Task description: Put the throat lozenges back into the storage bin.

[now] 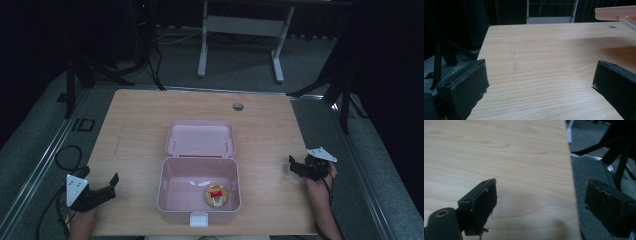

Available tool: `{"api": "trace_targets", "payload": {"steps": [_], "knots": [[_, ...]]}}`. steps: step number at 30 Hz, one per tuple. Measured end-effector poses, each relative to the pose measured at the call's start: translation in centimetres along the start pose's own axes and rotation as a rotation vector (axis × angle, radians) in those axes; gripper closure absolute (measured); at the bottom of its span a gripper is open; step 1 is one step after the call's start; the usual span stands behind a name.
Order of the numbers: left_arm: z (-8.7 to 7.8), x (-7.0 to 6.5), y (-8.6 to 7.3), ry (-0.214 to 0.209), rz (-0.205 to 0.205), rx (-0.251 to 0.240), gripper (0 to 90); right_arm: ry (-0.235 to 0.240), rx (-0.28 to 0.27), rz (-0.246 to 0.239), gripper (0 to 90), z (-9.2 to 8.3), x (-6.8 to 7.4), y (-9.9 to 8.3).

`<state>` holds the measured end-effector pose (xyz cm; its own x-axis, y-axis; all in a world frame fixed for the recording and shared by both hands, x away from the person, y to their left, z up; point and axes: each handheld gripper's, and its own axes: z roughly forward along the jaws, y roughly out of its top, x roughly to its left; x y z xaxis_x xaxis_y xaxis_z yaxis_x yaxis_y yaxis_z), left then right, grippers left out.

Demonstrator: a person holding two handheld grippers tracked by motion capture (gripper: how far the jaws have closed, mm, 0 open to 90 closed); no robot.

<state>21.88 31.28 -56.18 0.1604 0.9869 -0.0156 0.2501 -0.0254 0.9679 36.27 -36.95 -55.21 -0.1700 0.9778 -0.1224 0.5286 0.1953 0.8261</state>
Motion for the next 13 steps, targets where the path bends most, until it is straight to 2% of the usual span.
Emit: {"api": "trace_targets", "payload": {"steps": [5, 10, 11, 13], "knots": [[0.00, -0.03, 0.01, 0.005, 0.002, 0.002, 0.2, -0.018, 0.012, 0.031, 10.7, 0.16, -0.36, -0.03], [-0.01, -0.07, 0.00, 0.010, 0.005, 0.001, 0.2, -0.040, 0.014, 0.014, 10.7, 0.29, -0.10, -0.07], [-0.02, -0.05, -0.01, 0.009, 0.003, -0.002, 0.2, -0.024, 0.017, 0.002, 10.7, 0.39, 0.02, -0.07], [-0.03, -0.04, -0.01, 0.008, 0.002, -0.003, 0.2, -0.030, 0.021, -0.004, 10.7, 0.42, 0.14, -0.08]]}}
